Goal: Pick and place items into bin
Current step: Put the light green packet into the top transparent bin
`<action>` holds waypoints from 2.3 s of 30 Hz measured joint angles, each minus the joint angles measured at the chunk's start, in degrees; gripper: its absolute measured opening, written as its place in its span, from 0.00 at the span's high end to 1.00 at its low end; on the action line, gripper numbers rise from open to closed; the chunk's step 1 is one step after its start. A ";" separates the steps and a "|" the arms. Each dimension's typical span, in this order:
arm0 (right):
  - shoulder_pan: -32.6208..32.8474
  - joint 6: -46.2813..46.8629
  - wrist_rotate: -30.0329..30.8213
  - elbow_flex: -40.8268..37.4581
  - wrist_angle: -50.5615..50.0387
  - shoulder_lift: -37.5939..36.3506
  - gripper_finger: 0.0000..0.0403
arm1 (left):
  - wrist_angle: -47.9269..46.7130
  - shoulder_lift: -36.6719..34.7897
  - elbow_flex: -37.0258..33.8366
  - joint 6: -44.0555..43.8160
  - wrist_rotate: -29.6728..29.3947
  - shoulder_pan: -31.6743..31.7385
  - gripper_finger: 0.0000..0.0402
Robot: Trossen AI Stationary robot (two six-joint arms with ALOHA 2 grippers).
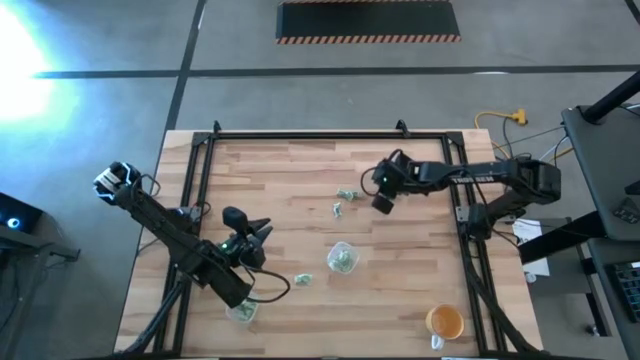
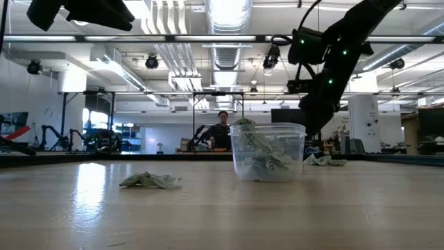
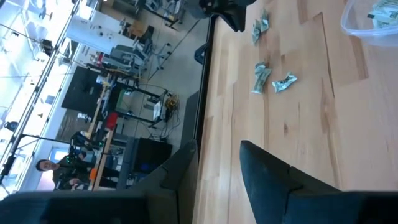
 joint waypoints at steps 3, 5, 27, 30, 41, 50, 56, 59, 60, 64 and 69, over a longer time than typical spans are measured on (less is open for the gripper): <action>-1.35 0.28 -1.36 -0.51 0.01 0.02 0.77 | 0.01 0.00 0.00 0.00 -0.01 0.00 0.74; -1.50 0.59 -1.59 -0.82 0.09 0.02 0.73 | 0.12 0.00 -0.02 0.00 -0.01 0.00 0.74; -4.12 4.30 -1.51 -1.73 2.85 4.43 0.54 | 0.77 0.00 -0.07 0.04 -0.09 0.02 0.74; -4.64 4.29 -1.97 -1.71 2.77 5.37 0.54 | 0.84 0.00 -0.07 0.04 -0.10 0.02 0.74; -4.67 3.87 -6.16 -1.66 2.64 6.71 0.58 | 1.23 0.00 -0.07 0.04 -0.09 0.02 0.74; -4.67 3.18 -6.07 -1.75 2.60 7.23 0.71 | 1.23 0.00 -0.07 0.04 -0.09 0.02 0.74; -4.67 0.81 -6.05 -1.75 2.60 7.23 0.84 | 1.23 0.00 -0.07 0.04 -0.09 0.02 0.74; -4.67 -0.83 -6.03 -1.75 2.64 7.23 0.92 | 1.23 0.00 -0.07 0.04 -0.09 0.02 0.74; -4.67 -1.15 -6.03 -1.75 2.69 7.23 0.94 | 1.23 0.00 -0.07 0.04 -0.09 0.02 0.74; -4.67 -1.83 -6.02 -1.77 2.74 7.23 0.98 | 1.23 0.00 -0.07 0.03 -0.07 0.02 0.74; -4.67 -2.91 -6.00 -1.62 2.84 7.23 0.98 | 1.23 0.00 -0.09 0.02 -0.07 0.02 0.74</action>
